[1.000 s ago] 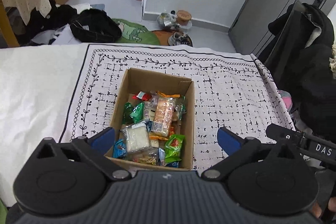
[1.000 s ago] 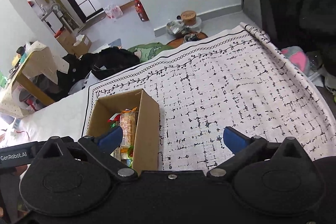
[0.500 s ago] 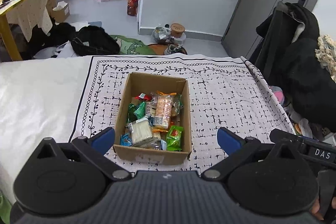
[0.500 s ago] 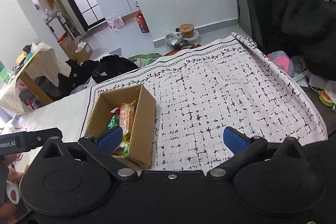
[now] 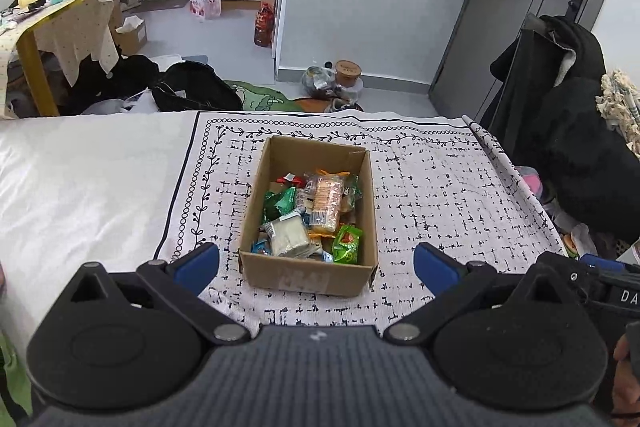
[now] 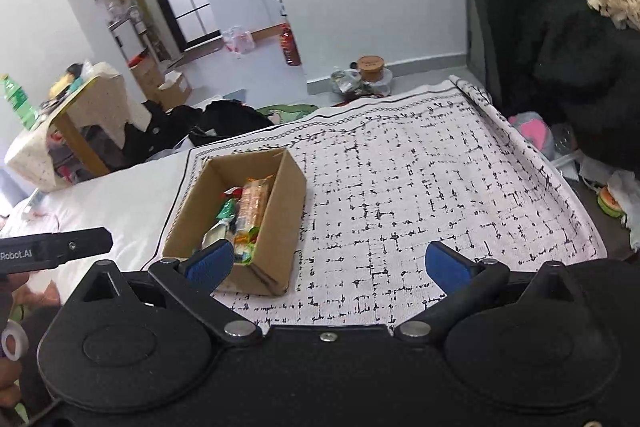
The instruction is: Organize snacks
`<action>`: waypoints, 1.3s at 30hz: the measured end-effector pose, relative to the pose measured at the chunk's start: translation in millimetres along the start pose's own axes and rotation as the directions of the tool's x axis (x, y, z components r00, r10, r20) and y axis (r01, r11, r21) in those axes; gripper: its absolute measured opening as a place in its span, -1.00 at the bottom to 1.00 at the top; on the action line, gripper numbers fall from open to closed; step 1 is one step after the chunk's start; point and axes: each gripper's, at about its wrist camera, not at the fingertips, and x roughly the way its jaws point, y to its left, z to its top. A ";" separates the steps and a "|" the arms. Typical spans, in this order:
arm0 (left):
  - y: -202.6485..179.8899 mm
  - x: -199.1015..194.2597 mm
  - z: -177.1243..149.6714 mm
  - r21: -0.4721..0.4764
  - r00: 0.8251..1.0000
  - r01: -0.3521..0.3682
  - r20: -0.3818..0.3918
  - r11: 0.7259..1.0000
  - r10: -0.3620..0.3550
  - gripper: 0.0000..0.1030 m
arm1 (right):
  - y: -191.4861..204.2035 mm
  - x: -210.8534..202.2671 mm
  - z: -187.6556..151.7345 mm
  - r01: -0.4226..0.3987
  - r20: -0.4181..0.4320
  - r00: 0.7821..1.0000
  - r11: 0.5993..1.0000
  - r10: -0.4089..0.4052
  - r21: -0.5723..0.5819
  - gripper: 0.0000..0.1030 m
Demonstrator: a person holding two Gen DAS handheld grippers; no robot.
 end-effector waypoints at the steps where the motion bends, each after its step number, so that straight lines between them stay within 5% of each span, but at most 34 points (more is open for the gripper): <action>1: -0.4 -1.7 -1.9 -0.001 1.000 0.000 -0.001 1.000 0.000 1.00 | 1.3 -2.5 -2.0 0.000 0.005 1.000 1.000 0.000 -0.008 1.00; 39: -7.7 -30.9 -25.6 0.009 0.999 0.014 0.033 1.000 -0.015 1.00 | 11.0 -31.1 -14.6 -0.012 0.025 1.000 0.999 0.013 -0.037 1.00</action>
